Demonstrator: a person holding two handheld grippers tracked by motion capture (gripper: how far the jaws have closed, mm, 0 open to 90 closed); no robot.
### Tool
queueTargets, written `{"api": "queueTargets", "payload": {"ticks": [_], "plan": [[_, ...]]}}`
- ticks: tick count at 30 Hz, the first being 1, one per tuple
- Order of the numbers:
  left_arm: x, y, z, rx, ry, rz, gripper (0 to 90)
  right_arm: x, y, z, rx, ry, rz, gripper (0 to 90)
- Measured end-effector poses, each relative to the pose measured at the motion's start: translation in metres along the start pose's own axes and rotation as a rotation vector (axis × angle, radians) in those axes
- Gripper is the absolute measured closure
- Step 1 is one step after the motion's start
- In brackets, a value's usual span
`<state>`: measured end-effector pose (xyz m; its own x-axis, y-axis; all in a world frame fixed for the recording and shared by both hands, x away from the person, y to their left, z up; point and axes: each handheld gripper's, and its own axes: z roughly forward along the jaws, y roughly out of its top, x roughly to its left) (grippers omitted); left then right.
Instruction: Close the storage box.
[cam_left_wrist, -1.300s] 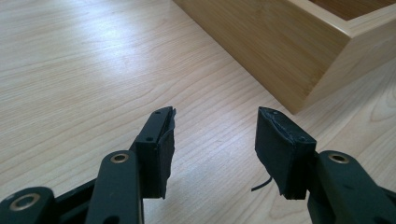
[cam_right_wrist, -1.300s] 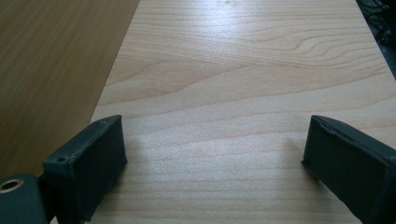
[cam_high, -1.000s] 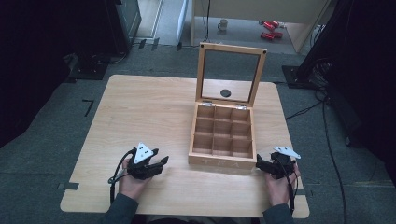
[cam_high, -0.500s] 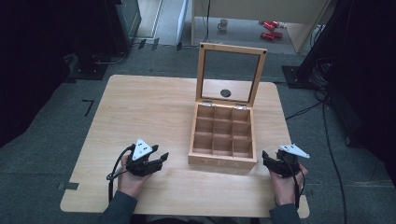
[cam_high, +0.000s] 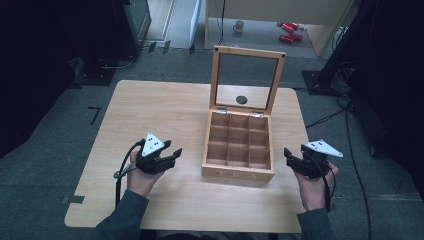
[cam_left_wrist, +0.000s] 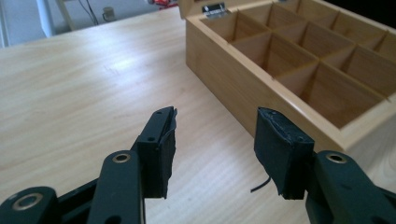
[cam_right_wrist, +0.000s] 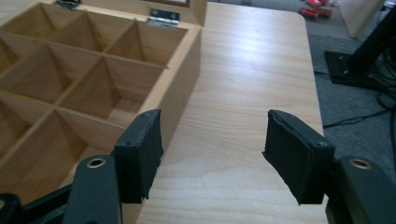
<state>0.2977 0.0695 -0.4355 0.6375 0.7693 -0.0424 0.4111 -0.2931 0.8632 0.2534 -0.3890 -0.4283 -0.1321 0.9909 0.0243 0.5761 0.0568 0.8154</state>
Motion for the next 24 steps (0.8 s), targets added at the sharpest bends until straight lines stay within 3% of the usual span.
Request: {"api": "queueTargets", "payload": {"ticks": [11, 24], "plan": [[0.014, 0.028, 0.003, -0.030, -0.013, -0.014, 51.5, 0.007, 0.022, 0.004, -0.007, 0.011, -0.044, 36.8], [0.020, 0.051, 0.019, -0.003, -0.033, -0.014, 49.4, 0.008, 0.035, 0.020, -0.005, 0.045, -0.054, 37.0]]}}
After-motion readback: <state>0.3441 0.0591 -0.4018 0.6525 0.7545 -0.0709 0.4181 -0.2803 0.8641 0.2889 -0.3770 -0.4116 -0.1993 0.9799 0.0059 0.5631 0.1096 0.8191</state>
